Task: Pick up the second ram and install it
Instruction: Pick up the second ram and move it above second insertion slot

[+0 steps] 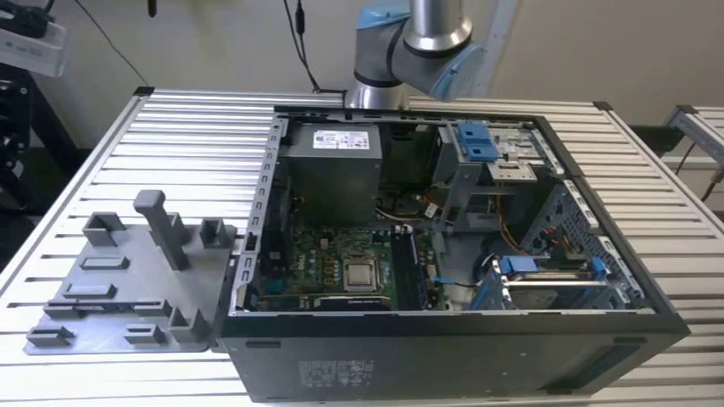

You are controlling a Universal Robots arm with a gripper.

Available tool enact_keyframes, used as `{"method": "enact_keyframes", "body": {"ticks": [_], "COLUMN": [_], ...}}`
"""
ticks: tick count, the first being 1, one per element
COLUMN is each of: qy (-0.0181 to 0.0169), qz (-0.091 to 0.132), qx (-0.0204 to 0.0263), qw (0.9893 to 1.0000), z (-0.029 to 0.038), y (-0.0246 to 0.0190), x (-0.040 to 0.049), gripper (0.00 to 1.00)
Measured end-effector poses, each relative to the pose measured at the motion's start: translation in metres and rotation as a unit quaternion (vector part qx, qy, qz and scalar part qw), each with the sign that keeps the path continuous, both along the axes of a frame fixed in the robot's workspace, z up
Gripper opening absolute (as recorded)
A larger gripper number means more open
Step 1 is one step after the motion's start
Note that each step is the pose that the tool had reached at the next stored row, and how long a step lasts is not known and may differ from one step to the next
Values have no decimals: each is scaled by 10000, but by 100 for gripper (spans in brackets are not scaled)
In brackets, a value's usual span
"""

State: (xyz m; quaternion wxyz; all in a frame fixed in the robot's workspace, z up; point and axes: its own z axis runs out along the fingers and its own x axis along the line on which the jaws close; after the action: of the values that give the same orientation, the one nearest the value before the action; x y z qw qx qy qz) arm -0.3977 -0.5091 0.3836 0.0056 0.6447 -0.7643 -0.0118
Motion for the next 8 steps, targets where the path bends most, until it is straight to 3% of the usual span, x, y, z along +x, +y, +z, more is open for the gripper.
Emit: {"method": "enact_keyframes", "body": {"ticks": [4,8], "qy": [-3,-8], "qz": [341,533], "qx": [0,-1], "qw": [9994,9986], "z": [0,-1], "y": [0,0], "x": [0,0], "gripper": [11,11]}}
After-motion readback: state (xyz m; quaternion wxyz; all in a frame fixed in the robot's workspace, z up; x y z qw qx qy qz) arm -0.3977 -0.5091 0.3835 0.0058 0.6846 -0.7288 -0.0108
